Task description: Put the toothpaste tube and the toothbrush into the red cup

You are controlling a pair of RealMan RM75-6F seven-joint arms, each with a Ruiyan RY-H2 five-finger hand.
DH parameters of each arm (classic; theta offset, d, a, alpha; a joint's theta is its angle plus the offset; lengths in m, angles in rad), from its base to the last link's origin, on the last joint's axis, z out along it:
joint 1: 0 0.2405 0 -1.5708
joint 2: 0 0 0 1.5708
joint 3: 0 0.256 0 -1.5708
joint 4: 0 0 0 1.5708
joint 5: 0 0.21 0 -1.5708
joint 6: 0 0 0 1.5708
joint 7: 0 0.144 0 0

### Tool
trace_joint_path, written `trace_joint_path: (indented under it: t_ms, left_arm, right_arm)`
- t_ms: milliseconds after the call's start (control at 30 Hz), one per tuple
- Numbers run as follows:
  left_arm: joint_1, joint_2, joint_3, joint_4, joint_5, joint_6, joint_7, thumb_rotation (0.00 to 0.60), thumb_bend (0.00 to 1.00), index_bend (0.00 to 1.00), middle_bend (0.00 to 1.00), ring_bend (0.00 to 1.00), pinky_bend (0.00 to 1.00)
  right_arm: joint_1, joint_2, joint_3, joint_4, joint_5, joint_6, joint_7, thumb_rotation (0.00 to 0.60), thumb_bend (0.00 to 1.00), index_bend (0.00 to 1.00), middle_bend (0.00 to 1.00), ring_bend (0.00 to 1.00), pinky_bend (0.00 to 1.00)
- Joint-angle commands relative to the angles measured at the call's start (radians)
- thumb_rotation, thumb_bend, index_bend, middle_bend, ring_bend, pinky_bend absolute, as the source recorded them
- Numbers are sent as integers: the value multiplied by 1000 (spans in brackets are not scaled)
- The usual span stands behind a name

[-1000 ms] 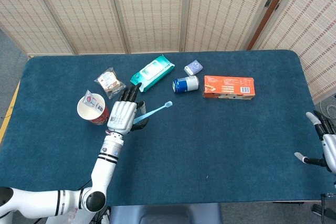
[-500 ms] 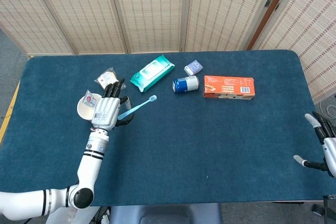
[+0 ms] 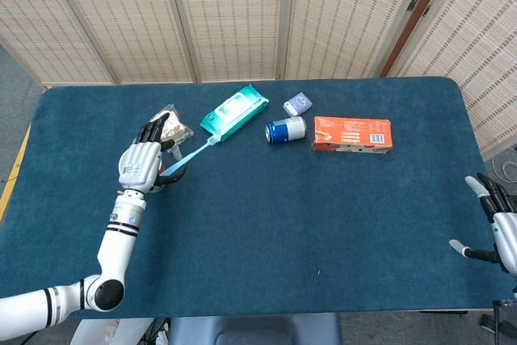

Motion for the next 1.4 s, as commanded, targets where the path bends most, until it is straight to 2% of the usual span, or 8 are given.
trace_joint_path:
  t_ms: [33,333,633,1067,1400]
  left_arm:
    - [19,25,4,41,30,-39,-92,600,363,595,0,0,0]
    - [53,21,14,183,198,-85,-437,600,368,587,0,0,0]
    - [83,0,19,313,294,-71,-720,600,374,585,0,0,0]
    - [117,-57,61,445,404,5,-950,600,382,586,0,0,0]
    - [126,-118,84,557,464,76,-1050,600,386,585,0,0,0]
  right_arm:
    - [0,-2,-5,-5,-8,0,-5,600,0,48,38,0,252]
    - [12,-4,-8,-7,1,-27,-8,600,0,48,38,0,252]
    - [24,-11,-8,-7,16,-50,-27,600,0,48,38,0,252]
    - [24,-12,-10,-7,12,-44,-26,600,0,48,38,0,253]
    - [24,-9,-12,-6,9,-43,-17,600,0,48,38,0,253]
